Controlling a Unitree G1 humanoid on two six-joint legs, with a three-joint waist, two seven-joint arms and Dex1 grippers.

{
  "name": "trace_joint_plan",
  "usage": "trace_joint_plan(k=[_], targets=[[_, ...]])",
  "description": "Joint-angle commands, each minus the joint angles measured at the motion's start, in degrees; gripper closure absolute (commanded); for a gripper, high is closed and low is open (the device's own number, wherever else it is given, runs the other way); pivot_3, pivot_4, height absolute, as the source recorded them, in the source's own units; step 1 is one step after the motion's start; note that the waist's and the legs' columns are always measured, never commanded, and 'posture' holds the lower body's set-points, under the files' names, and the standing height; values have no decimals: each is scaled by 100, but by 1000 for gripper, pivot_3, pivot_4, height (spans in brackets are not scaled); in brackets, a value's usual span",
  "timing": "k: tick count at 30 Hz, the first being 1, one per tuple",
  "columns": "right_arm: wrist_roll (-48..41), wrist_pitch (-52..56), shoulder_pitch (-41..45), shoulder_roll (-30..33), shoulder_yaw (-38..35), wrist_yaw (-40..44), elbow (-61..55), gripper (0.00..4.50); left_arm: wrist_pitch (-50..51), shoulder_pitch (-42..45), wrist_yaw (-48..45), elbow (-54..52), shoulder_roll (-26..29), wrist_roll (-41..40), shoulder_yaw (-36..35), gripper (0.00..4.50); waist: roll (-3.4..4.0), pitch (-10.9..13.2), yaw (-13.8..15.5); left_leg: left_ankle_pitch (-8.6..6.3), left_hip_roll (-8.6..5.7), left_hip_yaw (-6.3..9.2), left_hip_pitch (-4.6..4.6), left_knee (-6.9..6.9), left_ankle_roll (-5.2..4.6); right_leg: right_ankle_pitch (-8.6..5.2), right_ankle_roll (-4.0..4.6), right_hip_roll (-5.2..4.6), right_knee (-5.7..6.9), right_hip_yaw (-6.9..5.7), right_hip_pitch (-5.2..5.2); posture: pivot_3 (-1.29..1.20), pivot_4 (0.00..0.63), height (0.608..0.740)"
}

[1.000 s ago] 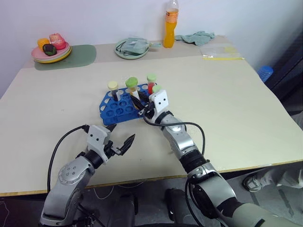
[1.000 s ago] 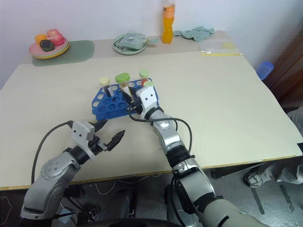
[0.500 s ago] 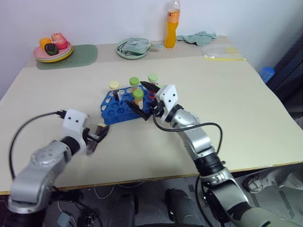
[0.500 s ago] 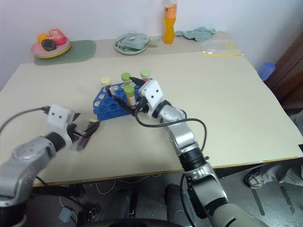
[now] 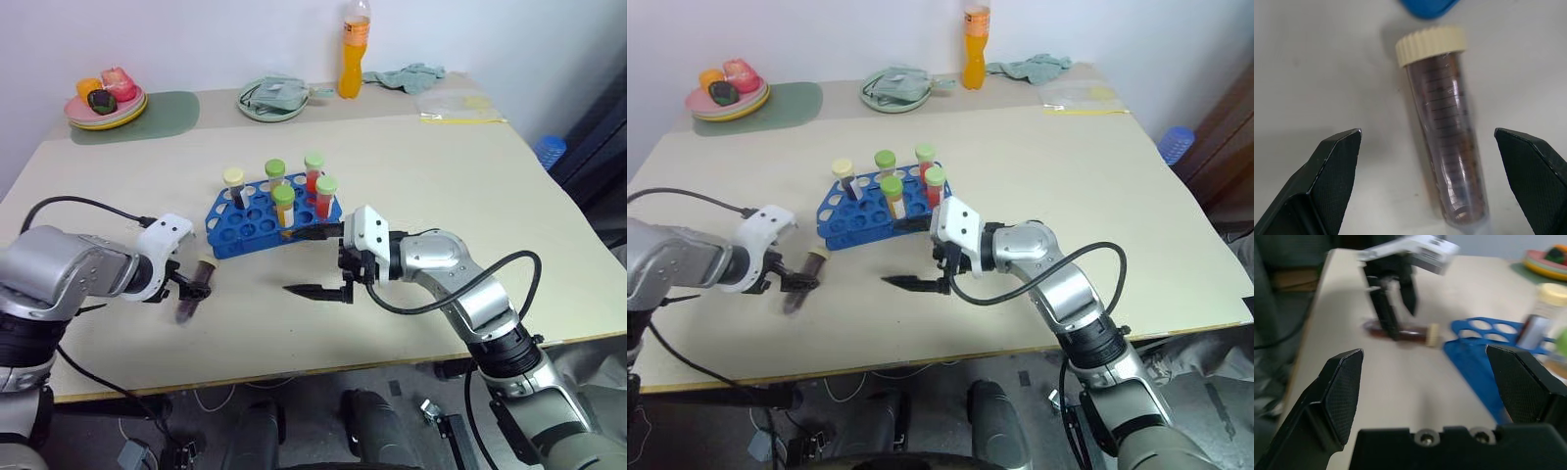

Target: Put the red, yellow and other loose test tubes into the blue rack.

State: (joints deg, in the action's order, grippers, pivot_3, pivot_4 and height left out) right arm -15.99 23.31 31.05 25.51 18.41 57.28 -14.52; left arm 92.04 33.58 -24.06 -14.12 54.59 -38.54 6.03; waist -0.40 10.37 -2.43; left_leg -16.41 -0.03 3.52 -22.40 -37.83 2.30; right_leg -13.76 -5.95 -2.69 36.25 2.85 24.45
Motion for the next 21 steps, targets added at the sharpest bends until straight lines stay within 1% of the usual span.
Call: trace_joint_plan(k=[1, 4, 9, 10, 11, 12, 13, 16, 17, 18, 20, 21], targets=[[-74, -8, -48, -19, 35, -1, -354, 76, 46, 181, 330, 216, -168, -151, -22, 0, -10, 5, 8, 1, 0, 0, 0, -2, 1, 0, 0, -1, 0, 0, 0, 0, 150, 740], [-96, 54, -106, -68, 56, -78, -417, 0, 46, 136, 729, 421, -403, -156, -154, 819, -10, 5, 17, 2, -2, 0, 0, -3, 3, 1, -1, -5, 2, 0, 0, 0, 150, 740], [-136, 102, -97, -142, 86, -95, -422, 0, 46, -85, 1152, 345, -422, -420, -465, 3390, -10, 5, 19, 5, -2, 1, 1, -5, 10, 1, 0, -6, 7, 0, 0, 0, 150, 740], [-143, 112, -98, -149, 85, -87, -423, 0, 46, -141, 1227, 288, -392, -421, -540, 3682, -10, 5, 18, 5, -2, 1, 1, -5, 10, 1, 0, -7, 7, 0, -1, 0, 150, 740], [-150, 120, -101, -149, 82, -81, -428, 0, 46, -181, 1298, 245, -374, -439, -597, 3682, -10, 5, 15, 5, -2, 1, 1, -5, 10, 1, 0, -7, 6, 0, 0, 0, 150, 740], [-161, 134, -103, -150, 76, -81, -424, 0, 46, -261, 1409, 86, -421, -217, -824, 3682, -10, 5, 14, 5, -2, 1, 1, -5, 10, 1, 0, -8, 6, 0, 0, 0, 150, 740], [-172, 148, -114, -145, 62, -87, -414, 0, -231, -405, 1585, -113, -432, 73, -1062, 3682, -10, 5, 0, 6, -2, 0, 1, -5, 10, 1, 0, -8, 6, 0, 0, 0, 150, 740], [-201, 192, -156, -136, 5, -118, -389, 0, -1625, -941, 1726, -659, -335, 748, -1452, 3682, -11, 5, -8, 7, -1, -1, 1, 0, 12, 1, 1, -6, 7, 2, 6, 0, 150, 740], [-217, 228, -189, -157, -37, -179, -347, 0, -2284, -1163, 1717, -879, -360, 1001, -1580, 3682, -12, 6, 5, 9, 0, 0, 1, 2, 17, 1, 2, -5, 7, 2, 8, 0, 150, 740], [-218, 273, -230, -192, -74, -267, -267, 0, -2843, -1335, 1858, -1056, -494, 1273, -1721, 3682, -12, 6, 14, 14, 0, 2, 0, 5, 25, 1, 2, -6, 7, 1, 8, 0, 150, 740], [-80, 301, -332, -323, -82, -549, 69, 0, -4186, -1603, 2314, -1518, -1217, 1740, -1938, 3682, -13, 5, 82, 20, -3, -2, -1, 9, 38, 2, 3, -17, 0, 1, 7, 0, 150, 740], [5, 264, -368, -430, -97, -741, 236, 0, -4643, -1660, 2434, -1729, -1599, 1854, -1847, 3682, -17, 2, 151, 24, -9, -2, -1, 12, 45, 3, 2, -26, -5, 0, 4, 0, 150, 740]])
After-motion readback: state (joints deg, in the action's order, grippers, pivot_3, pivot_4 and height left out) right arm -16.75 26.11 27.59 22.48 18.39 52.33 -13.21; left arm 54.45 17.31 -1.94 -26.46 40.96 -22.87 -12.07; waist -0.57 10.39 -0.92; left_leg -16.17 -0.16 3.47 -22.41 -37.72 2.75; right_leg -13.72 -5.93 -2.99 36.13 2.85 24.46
